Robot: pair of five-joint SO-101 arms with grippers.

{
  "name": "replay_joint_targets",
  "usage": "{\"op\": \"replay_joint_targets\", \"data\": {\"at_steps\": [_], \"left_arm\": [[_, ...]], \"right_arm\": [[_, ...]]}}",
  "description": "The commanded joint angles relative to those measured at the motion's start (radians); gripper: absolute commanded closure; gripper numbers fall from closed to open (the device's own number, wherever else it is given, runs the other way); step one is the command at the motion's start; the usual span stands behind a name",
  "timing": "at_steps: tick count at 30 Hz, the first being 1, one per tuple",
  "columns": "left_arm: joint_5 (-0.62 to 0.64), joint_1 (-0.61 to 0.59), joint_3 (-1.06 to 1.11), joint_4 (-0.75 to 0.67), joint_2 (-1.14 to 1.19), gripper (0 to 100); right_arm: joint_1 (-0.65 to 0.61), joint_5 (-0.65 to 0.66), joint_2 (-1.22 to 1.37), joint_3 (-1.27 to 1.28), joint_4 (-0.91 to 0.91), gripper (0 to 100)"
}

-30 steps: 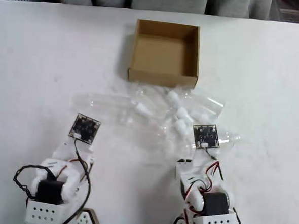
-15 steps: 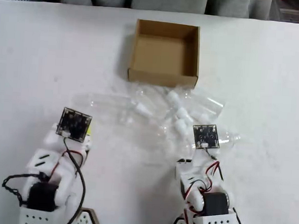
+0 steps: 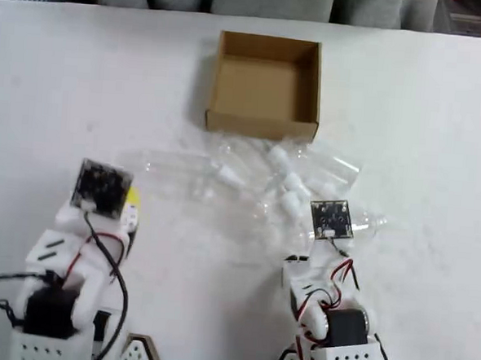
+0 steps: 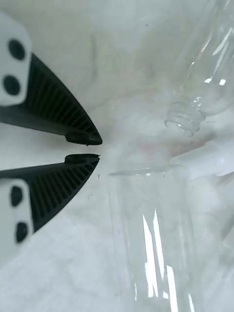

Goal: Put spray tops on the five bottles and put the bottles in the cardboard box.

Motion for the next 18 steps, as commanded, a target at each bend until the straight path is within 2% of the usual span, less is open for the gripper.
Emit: {"op": "replay_joint_targets", "data": {"at_steps": [1, 6, 12, 18], "left_arm": [[0.18, -0.001, -0.253, 0.002, 0.357, 97], [0.374, 0.001, -0.457, 0.002, 0.702, 97], [0.789, 0.001, -0.563, -0.046, 0.972, 97], [0.927, 0.018, -0.585, -0.19, 1.147, 97]], "right_arm": [[0.002, -0.005, -0.004, 0.009, 0.01, 98.1], [0.001, -0.005, -0.004, 0.009, 0.01, 98.1], [0.002, -0.005, -0.004, 0.009, 0.01, 98.1], [0.002, -0.005, -0.004, 0.009, 0.01, 98.1]]}}
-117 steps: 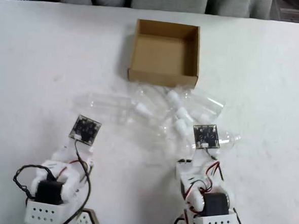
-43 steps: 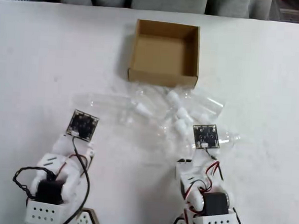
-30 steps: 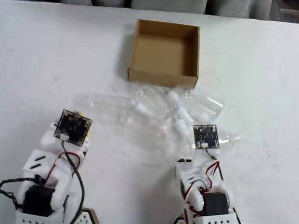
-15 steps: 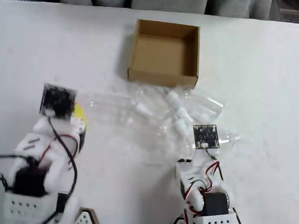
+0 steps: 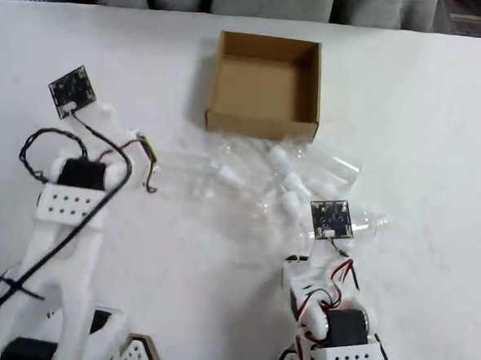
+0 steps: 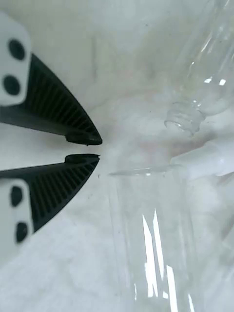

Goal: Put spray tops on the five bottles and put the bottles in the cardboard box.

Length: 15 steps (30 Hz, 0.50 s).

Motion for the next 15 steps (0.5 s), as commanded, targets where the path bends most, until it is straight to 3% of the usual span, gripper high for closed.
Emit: {"op": "replay_joint_targets", "data": {"at_steps": [1, 8, 15], "left_arm": [[0.091, 0.03, -0.064, -0.118, 0.117, 95], [0.241, 0.045, -0.064, -0.209, 0.254, 76], [0.311, 0.019, -0.064, -0.261, 0.394, 74]], "right_arm": [[0.002, -0.005, -0.004, 0.009, 0.01, 98.1], [0.002, -0.005, -0.004, 0.009, 0.01, 98.1], [0.002, -0.005, -0.004, 0.009, 0.01, 98.1]]}}
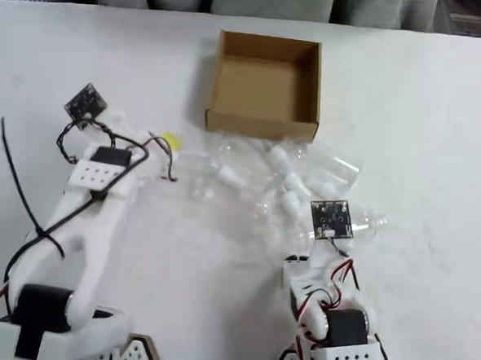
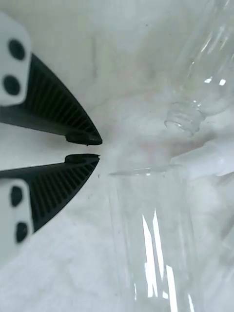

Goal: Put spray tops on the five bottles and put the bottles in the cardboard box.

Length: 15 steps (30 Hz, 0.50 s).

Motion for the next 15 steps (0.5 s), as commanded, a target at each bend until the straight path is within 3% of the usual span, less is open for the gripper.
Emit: {"op": "replay_joint_targets", "data": {"at_steps": [1, 15], "left_arm": [[0.037, -0.021, -0.066, -0.068, 0.093, 74], [0.037, -0.05, -0.204, -0.055, 0.312, 74]], "right_arm": [[0.002, -0.005, -0.004, 0.009, 0.01, 98.1], [0.002, -0.005, -0.004, 0.009, 0.01, 98.1]]}}
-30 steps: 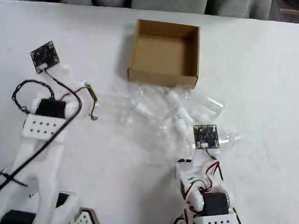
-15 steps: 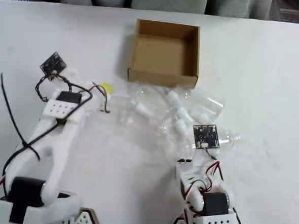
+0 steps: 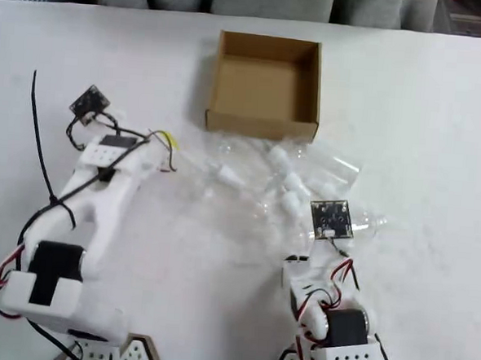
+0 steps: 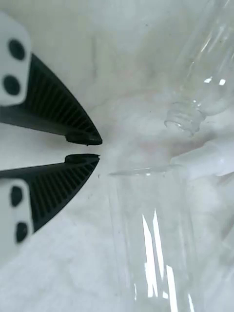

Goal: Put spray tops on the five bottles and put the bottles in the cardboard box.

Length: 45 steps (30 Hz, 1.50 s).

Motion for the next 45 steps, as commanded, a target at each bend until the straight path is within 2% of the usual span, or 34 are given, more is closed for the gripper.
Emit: {"op": "replay_joint_targets", "data": {"at_steps": [1, 7, 12, 17, 19, 22, 26, 28, 36, 43, 45], "left_arm": [[0.009, -0.013, -0.087, 0.0, 0.059, 74], [0.008, -0.013, -0.147, 0.009, 0.153, 74], [0.003, -0.015, -0.206, 0.08, 0.16, 73], [-0.018, -0.028, -0.216, 0.123, 0.16, 59], [-0.023, -0.028, -0.215, 0.135, 0.162, 57], [-0.023, -0.035, -0.215, 0.133, 0.162, 61], [-0.029, -0.058, -0.221, 0.123, 0.162, 74], [-0.068, -0.051, -0.221, 0.1, 0.163, 77], [-0.084, -0.048, -0.219, 0.097, 0.163, 65], [-0.091, -0.048, -0.219, 0.101, 0.168, 69], [-0.091, -0.044, -0.25, 0.14, 0.193, 70]], "right_arm": [[0.002, -0.005, -0.004, 0.009, 0.01, 98.1], [0.002, -0.005, -0.004, 0.009, 0.01, 98.1], [0.002, -0.005, -0.004, 0.009, 0.01, 98.1], [0.002, -0.005, -0.004, 0.009, 0.01, 98.1], [0.002, -0.005, -0.004, 0.009, 0.01, 98.1], [0.002, -0.005, -0.004, 0.009, 0.01, 98.1], [0.004, -0.005, -0.004, 0.009, 0.01, 98.1], [0.004, -0.005, -0.004, 0.009, 0.01, 98.1], [0.004, -0.005, -0.004, 0.009, 0.01, 98.1], [0.004, -0.005, -0.004, 0.009, 0.01, 98.1], [0.004, -0.005, -0.004, 0.009, 0.01, 98.1]]}}
